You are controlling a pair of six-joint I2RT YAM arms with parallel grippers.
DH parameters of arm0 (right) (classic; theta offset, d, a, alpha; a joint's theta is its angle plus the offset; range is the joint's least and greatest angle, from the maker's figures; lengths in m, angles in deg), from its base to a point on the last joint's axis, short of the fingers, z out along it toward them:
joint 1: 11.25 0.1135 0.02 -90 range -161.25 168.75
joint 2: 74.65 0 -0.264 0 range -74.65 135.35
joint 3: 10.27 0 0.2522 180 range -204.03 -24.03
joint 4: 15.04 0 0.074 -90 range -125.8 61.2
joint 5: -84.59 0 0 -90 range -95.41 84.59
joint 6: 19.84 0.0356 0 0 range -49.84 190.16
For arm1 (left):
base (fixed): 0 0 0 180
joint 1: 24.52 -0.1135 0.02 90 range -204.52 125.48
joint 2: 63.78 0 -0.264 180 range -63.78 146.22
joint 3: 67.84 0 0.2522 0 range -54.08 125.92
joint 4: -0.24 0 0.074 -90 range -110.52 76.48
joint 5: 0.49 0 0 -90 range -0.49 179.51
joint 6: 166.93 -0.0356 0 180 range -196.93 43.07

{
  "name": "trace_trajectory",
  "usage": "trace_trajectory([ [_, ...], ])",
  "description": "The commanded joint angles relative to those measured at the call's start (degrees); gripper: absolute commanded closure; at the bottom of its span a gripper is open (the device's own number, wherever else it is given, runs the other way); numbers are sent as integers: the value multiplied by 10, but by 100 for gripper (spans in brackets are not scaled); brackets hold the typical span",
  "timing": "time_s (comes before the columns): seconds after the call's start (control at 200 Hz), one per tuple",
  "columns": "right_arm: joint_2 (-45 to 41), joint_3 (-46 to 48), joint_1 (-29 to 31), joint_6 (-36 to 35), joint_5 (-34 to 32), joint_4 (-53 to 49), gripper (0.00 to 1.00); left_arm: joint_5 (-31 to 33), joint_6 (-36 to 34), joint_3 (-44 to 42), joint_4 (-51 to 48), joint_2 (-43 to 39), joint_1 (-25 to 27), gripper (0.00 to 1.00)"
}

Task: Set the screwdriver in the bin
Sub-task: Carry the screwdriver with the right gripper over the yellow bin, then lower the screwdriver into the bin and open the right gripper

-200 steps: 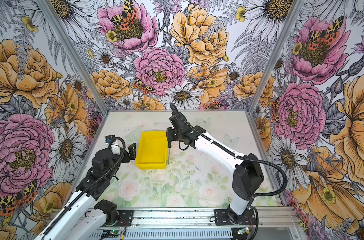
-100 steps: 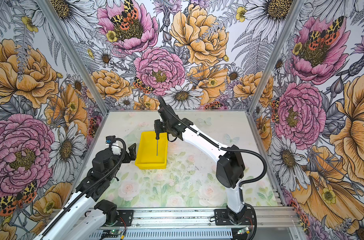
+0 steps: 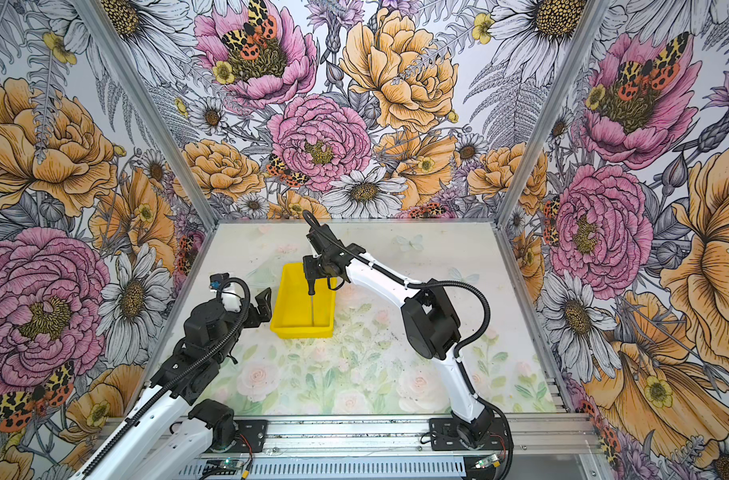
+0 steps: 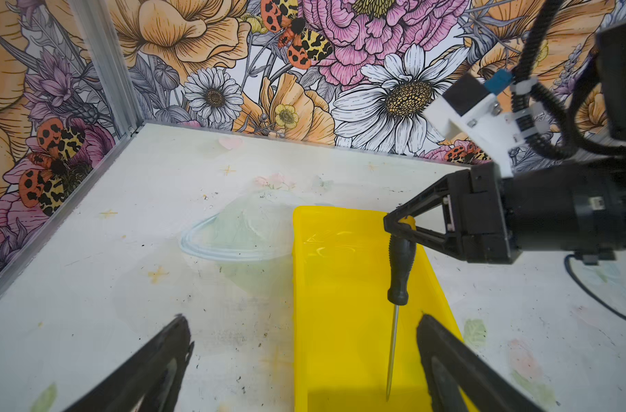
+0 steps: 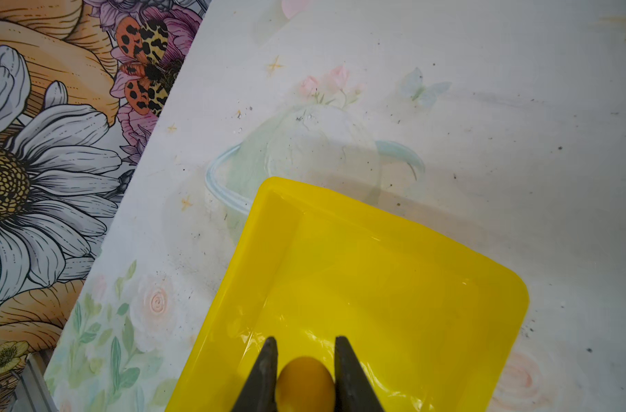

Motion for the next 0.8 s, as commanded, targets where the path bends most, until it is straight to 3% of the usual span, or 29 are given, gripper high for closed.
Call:
trace_trajectory([
  [0.0, 17, -12, 5, -11, 12, 3, 100, 7, 13, -9, -6, -8, -7, 1],
  [0.2, 25, 5, 4, -11, 9, 2, 100, -8, 31, -10, 1, -5, -26, 1],
  [0.425, 11, 24, 4, -10, -4, 3, 88, -16, 40, -12, -2, -5, -28, 1],
  [0.606, -11, 35, 4, -17, -16, 2, 70, -22, 38, -11, -9, -3, -29, 1],
  [0.796, -57, 55, 4, -31, -43, 3, 40, -24, 40, -14, -11, -6, -31, 1],
])
